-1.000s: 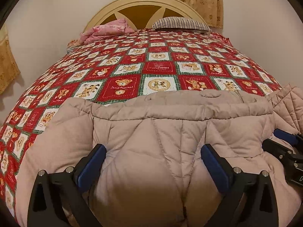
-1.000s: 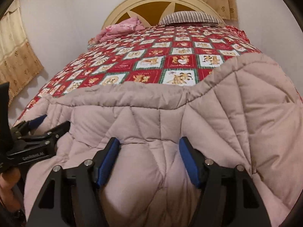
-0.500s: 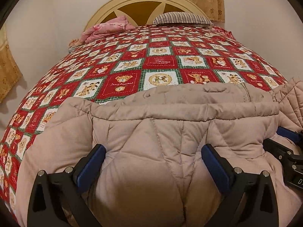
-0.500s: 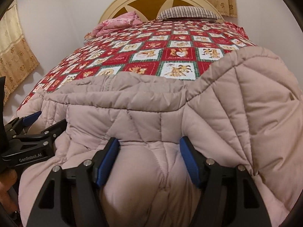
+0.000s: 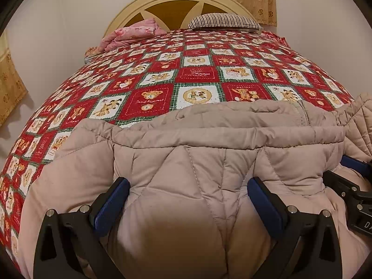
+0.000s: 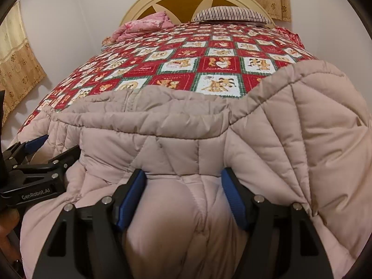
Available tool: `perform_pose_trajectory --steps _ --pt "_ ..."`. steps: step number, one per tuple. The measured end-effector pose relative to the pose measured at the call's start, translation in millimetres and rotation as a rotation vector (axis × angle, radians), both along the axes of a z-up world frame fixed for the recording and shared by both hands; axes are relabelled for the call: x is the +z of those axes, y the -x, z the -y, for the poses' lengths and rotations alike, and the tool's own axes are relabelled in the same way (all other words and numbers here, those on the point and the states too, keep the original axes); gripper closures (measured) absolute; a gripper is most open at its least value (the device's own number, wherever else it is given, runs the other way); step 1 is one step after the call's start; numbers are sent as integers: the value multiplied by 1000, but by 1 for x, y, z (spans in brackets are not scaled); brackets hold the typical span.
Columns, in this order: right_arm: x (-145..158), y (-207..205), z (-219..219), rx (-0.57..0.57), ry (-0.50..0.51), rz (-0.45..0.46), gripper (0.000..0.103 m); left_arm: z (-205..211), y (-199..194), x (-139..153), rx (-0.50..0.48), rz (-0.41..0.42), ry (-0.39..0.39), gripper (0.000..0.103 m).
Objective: Fold large clothes
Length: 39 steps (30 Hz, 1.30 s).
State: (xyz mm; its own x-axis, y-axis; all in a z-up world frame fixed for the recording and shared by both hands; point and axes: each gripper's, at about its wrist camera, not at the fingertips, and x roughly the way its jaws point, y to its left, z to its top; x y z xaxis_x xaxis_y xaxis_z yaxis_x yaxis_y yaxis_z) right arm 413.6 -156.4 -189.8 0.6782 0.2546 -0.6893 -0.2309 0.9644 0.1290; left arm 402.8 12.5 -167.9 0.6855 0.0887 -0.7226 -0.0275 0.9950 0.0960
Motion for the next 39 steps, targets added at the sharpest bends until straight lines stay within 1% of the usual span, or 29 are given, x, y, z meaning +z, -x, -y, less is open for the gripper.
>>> perform_pose_trajectory --steps 14,16,19,20,21,23,24,25,26,27,28,30,31,32,33,34,36,38,39 --pt "-1 -1 0 -1 7 -1 31 -1 0 0 0 -5 -2 1" --pt "-2 -1 0 -3 13 -1 31 -1 -2 2 -10 -25 10 1" --pt "-3 -2 0 -3 21 0 31 -11 2 15 -43 -51 69 1" --pt "-3 -1 1 -3 22 0 31 -13 5 20 -48 -46 80 1" --pt "-3 -1 1 -3 23 1 31 -20 11 29 -41 -25 82 1" --pt "-3 -2 -1 -4 27 2 31 -31 18 41 -13 26 55 1" --pt "-3 -1 -1 -5 31 3 31 -39 21 44 21 63 22 1" --pt "-3 -1 -1 -6 39 4 31 -46 19 40 62 70 -4 1" --pt "-2 -1 -3 -7 53 5 31 -53 14 33 94 45 -7 1" --pt "0 1 -5 -8 71 8 31 -59 7 23 104 -1 24 1" --pt "2 2 -7 -10 84 11 31 -64 2 14 100 -29 71 1" --pt "11 8 -7 -25 94 17 31 -65 3 12 110 0 92 1" --pt "19 14 -5 -47 69 32 31 -63 3 10 113 8 98 1" --pt "30 23 -2 -63 14 71 31 -62 3 8 115 13 97 1" --pt "39 30 -1 -74 -20 105 31 -60 3 7 117 17 92 1" --pt "49 36 -7 -77 -31 135 29 -59 2 6 116 19 84 1" --pt "55 37 -23 -40 -11 149 28 -58 4 5 116 21 80 1" --pt "48 31 -42 -15 48 127 28 -60 3 5 115 18 93 1" --pt "38 25 -48 -12 77 98 29 -61 4 4 115 18 102 1"
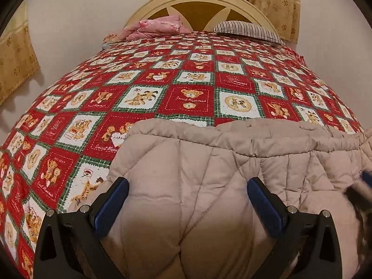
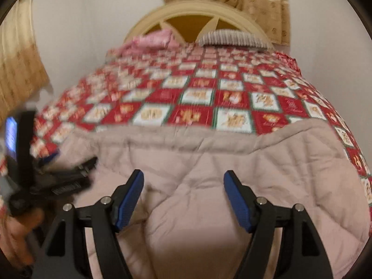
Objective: Fold large clothes
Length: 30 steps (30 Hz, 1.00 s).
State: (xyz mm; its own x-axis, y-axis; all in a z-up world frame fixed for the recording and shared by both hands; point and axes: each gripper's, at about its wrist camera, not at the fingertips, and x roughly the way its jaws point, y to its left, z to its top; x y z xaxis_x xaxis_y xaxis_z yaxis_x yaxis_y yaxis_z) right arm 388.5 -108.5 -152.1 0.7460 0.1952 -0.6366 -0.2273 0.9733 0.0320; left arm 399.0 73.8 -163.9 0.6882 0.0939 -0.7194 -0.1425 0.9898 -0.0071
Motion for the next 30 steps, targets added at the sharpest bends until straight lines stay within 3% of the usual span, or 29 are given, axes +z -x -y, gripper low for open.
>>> perform_pose_trajectory --steps 3,9,30 --pt "-26 -8 1 -10 3 -37 26 -4 0 -1 1 0 8 1" --pt "-37 -14 -3 -16 36 -44 19 -1 -3 -4 11 -6 -9 1" --pt "-43 -19 -3 -5 17 -59 14 -3 -3 -4 11 -10 -6 1"
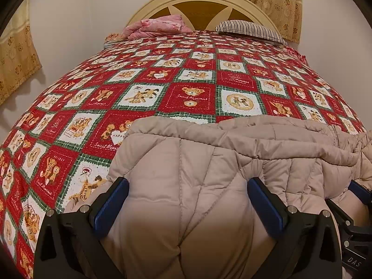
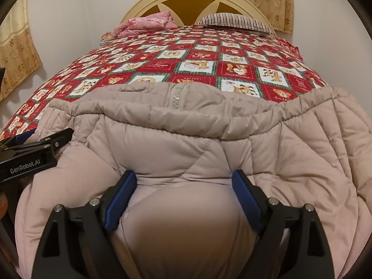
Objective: Fold large clothes
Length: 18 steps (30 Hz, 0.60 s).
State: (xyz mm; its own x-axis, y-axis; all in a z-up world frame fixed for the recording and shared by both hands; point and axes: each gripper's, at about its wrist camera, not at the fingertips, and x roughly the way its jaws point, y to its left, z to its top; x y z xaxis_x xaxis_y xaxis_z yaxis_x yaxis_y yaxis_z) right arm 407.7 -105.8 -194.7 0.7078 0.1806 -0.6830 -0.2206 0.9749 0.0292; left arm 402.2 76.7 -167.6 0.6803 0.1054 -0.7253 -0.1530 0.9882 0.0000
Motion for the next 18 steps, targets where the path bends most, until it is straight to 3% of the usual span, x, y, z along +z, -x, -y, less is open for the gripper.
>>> perform_pose_trajectory --steps 4,7,10,13,17,18 --pt "-1 -1 1 1 -1 0 14 -2 2 1 -8 -1 20 1" --pt "0 0 0 2 -1 1 14 -10 24 12 -50 -7 92 1" --pt "0 -1 0 2 -2 0 14 -25 87 36 -82 48 177 1" --pt "0 -1 -2 3 -4 2 14 -40 159 48 -106 98 210 1" --pt "1 1 -3 5 -8 11 14 -53 228 38 -90 119 229 1" --pt "1 2 -3 5 -7 15 14 -57 241 28 -78 106 263 1"
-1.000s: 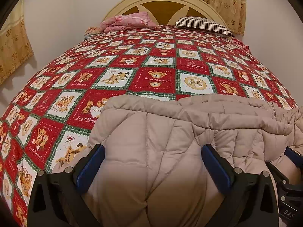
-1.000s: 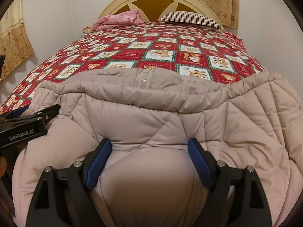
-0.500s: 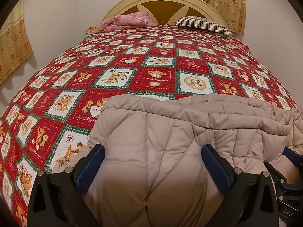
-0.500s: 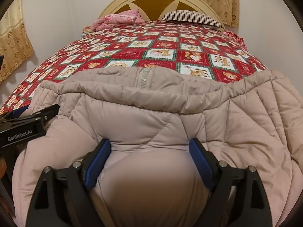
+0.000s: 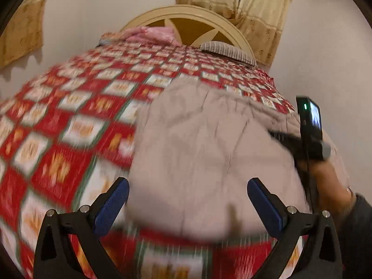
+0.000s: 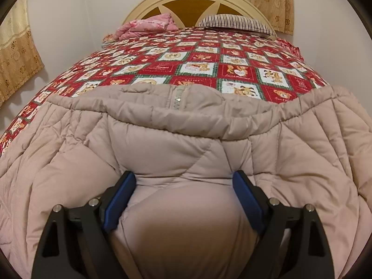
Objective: Fold large clothes
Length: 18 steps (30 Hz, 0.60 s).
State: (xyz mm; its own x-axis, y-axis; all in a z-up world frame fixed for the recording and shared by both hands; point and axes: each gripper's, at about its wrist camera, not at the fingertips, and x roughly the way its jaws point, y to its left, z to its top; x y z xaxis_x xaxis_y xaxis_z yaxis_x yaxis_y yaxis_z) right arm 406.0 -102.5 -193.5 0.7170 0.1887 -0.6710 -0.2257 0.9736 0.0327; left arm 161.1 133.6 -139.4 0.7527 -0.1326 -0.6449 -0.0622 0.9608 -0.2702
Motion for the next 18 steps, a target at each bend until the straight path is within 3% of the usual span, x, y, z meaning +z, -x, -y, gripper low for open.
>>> perform_pose_trajectory --steps 6,10,13,16,17,18 --pt "2 3 1 1 -5 12 14 -11 -3 -50 47 -36 271 1" --pt "2 2 0 2 -11 13 14 -21 -33 -43 107 57 374 1" --pt "2 3 1 4 -19 13 14 -27 -56 -38 133 78 439 1" --pt "3 4 3 9 -39 20 13 -26 -73 -32 142 116 460 2" --pt "3 5 5 12 -45 21 13 -25 -74 -28 134 143 459 9" --pt "4 5 5 14 -53 22 13 -22 -73 -23 116 172 451 27"
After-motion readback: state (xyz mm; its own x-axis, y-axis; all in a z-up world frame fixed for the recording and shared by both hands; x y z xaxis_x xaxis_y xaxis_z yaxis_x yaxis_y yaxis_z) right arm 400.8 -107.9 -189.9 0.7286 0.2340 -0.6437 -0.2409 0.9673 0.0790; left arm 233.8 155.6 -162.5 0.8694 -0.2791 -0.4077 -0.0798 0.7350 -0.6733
